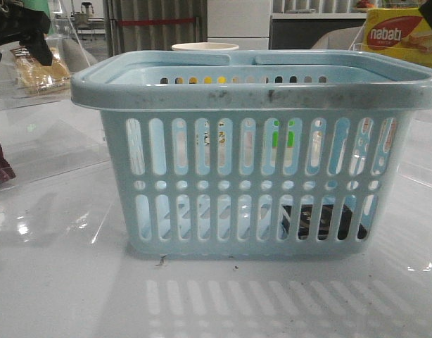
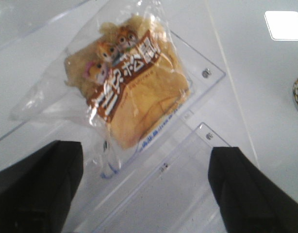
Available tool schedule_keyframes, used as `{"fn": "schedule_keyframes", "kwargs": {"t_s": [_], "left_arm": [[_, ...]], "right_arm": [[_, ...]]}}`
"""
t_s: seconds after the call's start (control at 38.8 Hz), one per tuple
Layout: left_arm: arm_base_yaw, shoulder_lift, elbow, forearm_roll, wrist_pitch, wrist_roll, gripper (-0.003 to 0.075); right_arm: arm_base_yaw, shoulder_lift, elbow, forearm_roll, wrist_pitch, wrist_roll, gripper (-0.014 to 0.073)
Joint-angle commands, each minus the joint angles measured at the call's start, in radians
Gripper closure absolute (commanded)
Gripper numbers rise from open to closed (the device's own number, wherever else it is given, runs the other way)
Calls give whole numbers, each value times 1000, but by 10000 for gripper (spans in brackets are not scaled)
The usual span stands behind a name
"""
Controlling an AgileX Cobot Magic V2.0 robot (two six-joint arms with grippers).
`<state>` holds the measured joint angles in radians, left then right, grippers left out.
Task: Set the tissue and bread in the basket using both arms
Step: 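Reach the left gripper to the wrapped bread bag on the rack, then grasp the wrapped bread bag with the left gripper and lift it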
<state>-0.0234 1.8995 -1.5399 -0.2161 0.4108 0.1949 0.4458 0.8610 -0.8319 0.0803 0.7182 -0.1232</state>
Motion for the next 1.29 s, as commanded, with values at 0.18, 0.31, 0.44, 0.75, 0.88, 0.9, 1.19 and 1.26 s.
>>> {"fn": "schedule_keyframes", "kwargs": {"t_s": [0.18, 0.31, 0.44, 0.75, 0.88, 0.9, 1.19, 1.26], "left_arm": [[19, 93, -180, -69, -118, -10, 138], [19, 98, -180, -73, -119, -10, 160], [19, 98, -180, -73, -96, -10, 259], [19, 98, -180, -73, -69, -10, 491], [19, 96, -180, -73, -58, -10, 548], [19, 96, -180, -73, -53, -10, 559], [19, 54, -228, -73, 89, -10, 622], [19, 27, -233, -73, 108, -10, 629]], "right_arm": [[-1, -4, -27, -7, -59, -9, -11], [-1, -4, -27, -7, -59, -9, -11], [-1, -4, -27, -7, -59, -9, -11], [-1, -4, -27, -7, -59, -9, -11], [-1, -4, -27, -7, -59, -9, -11], [-1, -4, -27, -7, -59, -9, -11], [-1, -4, -27, -7, -59, -9, -11], [-1, -4, -27, -7, -57, -9, -11]]}}
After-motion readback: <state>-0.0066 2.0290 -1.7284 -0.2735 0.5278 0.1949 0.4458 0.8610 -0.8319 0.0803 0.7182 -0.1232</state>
